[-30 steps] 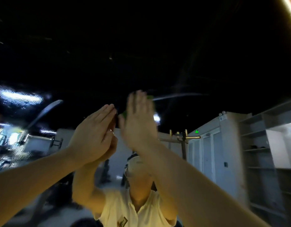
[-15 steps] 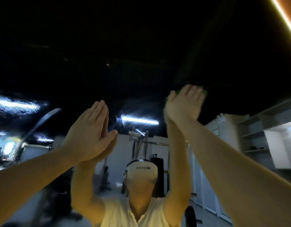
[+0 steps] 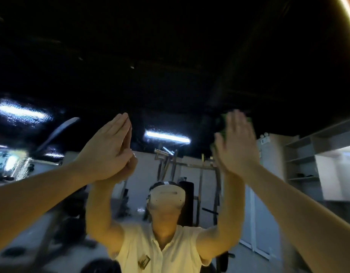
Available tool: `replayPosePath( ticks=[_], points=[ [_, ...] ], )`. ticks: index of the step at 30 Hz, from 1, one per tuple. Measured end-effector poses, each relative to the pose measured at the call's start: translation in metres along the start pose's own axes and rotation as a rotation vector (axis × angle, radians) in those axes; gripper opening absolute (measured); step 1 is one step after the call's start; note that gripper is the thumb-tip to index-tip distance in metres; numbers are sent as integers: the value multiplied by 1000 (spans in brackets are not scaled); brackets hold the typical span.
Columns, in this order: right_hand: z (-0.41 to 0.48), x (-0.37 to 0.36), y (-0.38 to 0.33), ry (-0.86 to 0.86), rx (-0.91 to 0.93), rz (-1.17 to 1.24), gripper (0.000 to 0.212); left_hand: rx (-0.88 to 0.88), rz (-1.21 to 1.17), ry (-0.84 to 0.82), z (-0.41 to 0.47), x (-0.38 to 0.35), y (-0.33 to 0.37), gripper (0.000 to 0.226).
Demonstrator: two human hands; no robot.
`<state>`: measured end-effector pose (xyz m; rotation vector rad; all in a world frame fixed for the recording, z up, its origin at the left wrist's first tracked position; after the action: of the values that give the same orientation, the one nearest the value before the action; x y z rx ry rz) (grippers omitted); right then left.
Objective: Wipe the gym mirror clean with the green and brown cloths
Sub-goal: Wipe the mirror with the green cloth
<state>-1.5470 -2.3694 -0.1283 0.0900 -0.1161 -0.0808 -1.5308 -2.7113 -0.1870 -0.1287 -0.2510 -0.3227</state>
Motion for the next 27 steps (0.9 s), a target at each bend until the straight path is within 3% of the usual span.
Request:
replayPosePath(
  ticks=[3,6,9,12,15,17,23,25,27],
  points=[
    [4,0,19,-81,-320,87,74,-2,23,-22,1,-1,-1,85],
    [0,5,-39,-91,-347,77,74,-14,30,-27,2,-4,0,88],
    [-17,12,-124,-23,-52,64,74,11,0,-53,0,3,1,73],
    [-59,15,-187,-40,371,117,70,14,-48,51,-14,12,1,74],
    [-91,9,-177,-63,658,88,69,61,-50,144,-33,12,1,75],
    [-87,4,-132,-50,571,65,72,42,1,106,-39,5,8,78],
    [-61,-5,37,-77,-114,8,78,28,173,-14,-42,-12,16,100],
    [-54,-7,41,-99,-318,64,82,14,201,-18,-41,-12,15,103],
    [-41,-3,7,-98,-398,104,81,0,207,-30,-42,-13,13,104]
  ],
)
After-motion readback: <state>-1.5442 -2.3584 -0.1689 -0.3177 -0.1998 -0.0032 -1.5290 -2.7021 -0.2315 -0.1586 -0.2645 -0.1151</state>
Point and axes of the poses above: each hand's wrist, its own z-axis towards the middle knuckle, its own x-axis out of the back of the hand, y = z × x, the point moved 3 cm from there along z, towards the middle knuckle, and after that the axes turned 4 degrees about -z, right-handed, at the moved point
